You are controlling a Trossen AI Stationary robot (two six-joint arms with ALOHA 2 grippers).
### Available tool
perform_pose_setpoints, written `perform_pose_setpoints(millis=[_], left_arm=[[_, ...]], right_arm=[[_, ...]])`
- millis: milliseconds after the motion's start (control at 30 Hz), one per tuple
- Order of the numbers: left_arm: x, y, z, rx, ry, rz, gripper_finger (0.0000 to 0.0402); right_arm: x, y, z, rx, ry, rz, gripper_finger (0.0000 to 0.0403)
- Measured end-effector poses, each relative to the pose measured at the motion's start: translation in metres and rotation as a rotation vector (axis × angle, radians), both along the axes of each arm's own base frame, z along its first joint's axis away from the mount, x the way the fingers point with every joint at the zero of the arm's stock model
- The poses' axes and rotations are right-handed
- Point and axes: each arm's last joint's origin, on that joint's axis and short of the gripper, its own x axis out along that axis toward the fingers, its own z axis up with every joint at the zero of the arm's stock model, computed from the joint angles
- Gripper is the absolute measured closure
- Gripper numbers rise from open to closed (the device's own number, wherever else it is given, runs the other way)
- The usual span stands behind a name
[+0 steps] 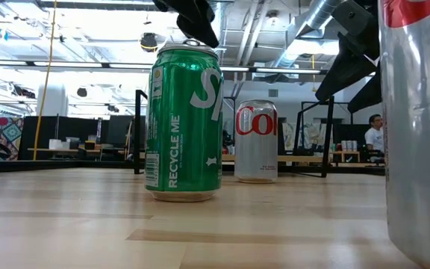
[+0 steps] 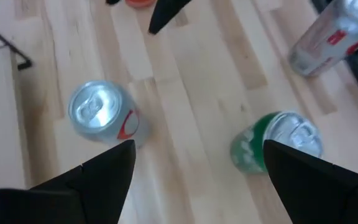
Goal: Place canned beverage on shelf
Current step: Put the bottom red soda can on the shelf aligned with the other red soda can
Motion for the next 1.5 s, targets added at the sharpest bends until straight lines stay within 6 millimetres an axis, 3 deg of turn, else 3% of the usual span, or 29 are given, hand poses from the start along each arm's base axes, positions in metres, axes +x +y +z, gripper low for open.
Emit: perform_pose_setpoints(millis=[200, 967, 1200, 1367, 1500], left_arm=[[-0.001, 0.001, -0.009, -0.046, 0.002, 0.032, 0.0065], [-0.024, 0.015, 0.002, -0.018, 0.055, 0.054, 0.0065], [-0.038, 0.022, 0.015, 0.048, 0.033, 0.046, 0.0065], [-0.049, 0.023, 0.021, 0.111, 0.01, 0.047, 0.0065], [-0.064, 0.024, 0.013, 0.103, -0.018, 0.061, 0.0065]], right_arm=[[0.0, -0.004, 0.0, -0.011, 0.015, -0.012, 0.0088], [0.013, -0.044, 0.015, -0.118, 0.168, -0.012, 0.0096], [0.028, -0.07, 0.039, -0.158, 0.233, 0.139, 0.0101], [0.058, -0.091, 0.063, -0.114, 0.112, 0.4, 0.0101], [0.073, -0.11, 0.057, -0.043, 0.097, 0.516, 0.0101]])
